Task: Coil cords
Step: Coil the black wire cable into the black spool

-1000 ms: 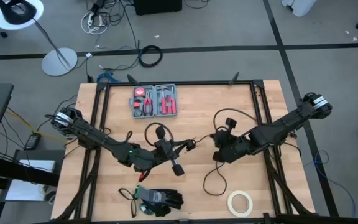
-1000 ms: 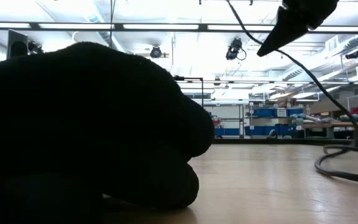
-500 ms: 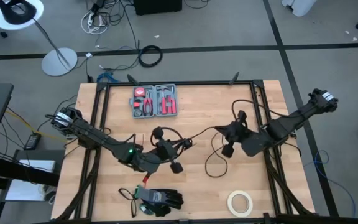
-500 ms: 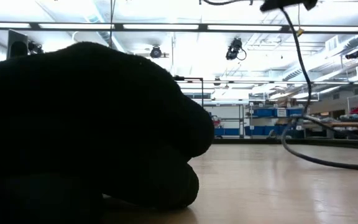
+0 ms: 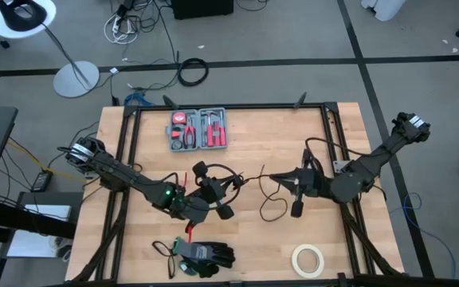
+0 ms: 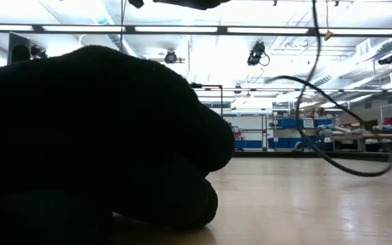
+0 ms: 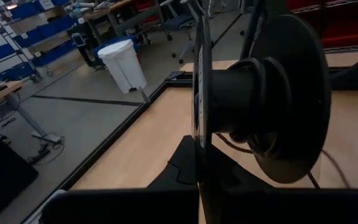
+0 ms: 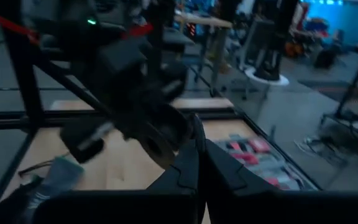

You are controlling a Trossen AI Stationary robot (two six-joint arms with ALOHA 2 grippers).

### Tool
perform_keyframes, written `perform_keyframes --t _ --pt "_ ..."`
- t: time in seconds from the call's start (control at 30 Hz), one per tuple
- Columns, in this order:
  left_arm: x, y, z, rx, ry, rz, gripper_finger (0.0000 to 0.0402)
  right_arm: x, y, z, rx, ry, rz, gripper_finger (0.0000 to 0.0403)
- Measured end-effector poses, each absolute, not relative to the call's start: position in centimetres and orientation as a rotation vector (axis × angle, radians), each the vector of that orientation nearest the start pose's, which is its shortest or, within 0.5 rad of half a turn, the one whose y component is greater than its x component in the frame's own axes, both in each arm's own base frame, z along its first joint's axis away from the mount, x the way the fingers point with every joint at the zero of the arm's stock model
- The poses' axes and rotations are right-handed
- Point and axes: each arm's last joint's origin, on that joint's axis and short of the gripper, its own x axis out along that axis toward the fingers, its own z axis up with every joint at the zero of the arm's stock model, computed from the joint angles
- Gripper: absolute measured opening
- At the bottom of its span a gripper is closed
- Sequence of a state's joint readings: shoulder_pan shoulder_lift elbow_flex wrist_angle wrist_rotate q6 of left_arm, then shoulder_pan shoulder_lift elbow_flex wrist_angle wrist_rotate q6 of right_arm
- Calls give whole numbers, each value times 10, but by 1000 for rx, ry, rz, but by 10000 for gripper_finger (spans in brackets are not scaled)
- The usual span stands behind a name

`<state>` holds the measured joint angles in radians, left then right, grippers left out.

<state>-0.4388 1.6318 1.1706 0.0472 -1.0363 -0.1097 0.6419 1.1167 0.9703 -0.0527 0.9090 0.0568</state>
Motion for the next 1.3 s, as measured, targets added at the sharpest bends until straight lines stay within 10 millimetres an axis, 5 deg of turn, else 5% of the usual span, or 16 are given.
perform_keyframes --t 0.43,0.8,1.3 --pt "337 -125 279 162 272 603 0 240 146 339 -164 36 -231 6" --pt "338 -124 280 147 262 604 0 270 144 320 -154 33 -169 6" --pt "341 -124 292 88 161 626 0 283 141 309 -111 55 -95 6"
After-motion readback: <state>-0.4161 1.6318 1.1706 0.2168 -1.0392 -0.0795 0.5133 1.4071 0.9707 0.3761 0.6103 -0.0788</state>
